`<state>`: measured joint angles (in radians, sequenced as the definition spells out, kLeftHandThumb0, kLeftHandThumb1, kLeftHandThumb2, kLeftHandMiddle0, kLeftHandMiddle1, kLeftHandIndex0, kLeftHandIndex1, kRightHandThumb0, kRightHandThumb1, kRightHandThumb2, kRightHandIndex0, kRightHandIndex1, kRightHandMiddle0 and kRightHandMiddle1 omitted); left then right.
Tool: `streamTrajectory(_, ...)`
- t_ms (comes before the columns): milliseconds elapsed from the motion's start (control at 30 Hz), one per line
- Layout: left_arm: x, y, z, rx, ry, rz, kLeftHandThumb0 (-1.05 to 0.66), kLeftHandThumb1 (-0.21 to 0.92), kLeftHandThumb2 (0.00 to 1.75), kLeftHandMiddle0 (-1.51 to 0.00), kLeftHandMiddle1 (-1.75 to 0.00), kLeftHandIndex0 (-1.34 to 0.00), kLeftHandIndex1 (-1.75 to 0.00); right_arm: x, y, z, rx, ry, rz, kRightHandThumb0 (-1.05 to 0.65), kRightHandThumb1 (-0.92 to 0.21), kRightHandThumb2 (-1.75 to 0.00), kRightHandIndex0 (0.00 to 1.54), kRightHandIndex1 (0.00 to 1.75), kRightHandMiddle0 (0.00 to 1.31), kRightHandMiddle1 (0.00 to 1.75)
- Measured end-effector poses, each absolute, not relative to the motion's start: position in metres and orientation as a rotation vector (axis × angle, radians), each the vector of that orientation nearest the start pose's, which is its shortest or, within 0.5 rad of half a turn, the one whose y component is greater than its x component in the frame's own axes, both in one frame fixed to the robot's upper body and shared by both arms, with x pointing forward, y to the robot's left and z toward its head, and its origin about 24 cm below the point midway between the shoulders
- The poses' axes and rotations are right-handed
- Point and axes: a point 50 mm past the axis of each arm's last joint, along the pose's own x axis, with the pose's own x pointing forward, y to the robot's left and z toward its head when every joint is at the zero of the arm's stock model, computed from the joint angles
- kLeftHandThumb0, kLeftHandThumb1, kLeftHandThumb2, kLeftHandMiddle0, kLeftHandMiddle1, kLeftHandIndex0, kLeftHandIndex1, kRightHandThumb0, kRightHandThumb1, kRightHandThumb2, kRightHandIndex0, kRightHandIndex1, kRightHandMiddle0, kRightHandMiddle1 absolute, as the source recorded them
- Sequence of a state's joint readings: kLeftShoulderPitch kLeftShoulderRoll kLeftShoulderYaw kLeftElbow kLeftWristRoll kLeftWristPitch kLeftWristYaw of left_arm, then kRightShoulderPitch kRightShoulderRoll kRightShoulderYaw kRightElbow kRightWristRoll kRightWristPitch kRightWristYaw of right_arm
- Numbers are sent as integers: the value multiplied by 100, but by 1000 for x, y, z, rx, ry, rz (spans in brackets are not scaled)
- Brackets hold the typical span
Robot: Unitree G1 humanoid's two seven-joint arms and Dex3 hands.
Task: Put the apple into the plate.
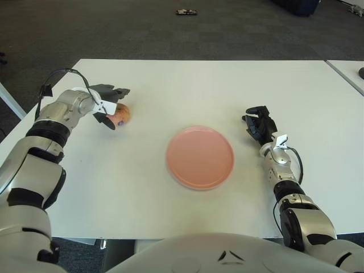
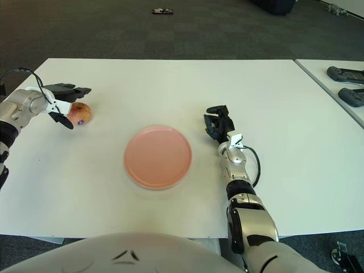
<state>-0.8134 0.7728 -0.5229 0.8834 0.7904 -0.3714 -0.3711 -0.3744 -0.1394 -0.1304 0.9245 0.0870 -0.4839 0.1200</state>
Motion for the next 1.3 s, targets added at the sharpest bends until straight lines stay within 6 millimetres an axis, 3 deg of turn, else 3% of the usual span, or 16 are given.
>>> streamTrajectory(467, 360, 265, 90, 1721, 331, -585, -100, 68, 24, 0, 0, 0, 0, 298, -192, -13, -20, 61, 3, -35, -92, -47, 34, 123, 25, 169)
streamTrajectory(867, 360, 267, 81, 1765, 377, -603, -92, 65, 26, 0, 0, -1, -2, 297, -192, -13, -20, 61, 3, -35, -92, -47, 34, 123, 25, 169)
streamTrajectory(1300, 363, 260, 82, 1756, 308, -566, -94, 61, 37, 0, 0, 0, -20, 297, -192, -13, -20, 60, 3, -35, -92, -47, 34, 123, 25, 169)
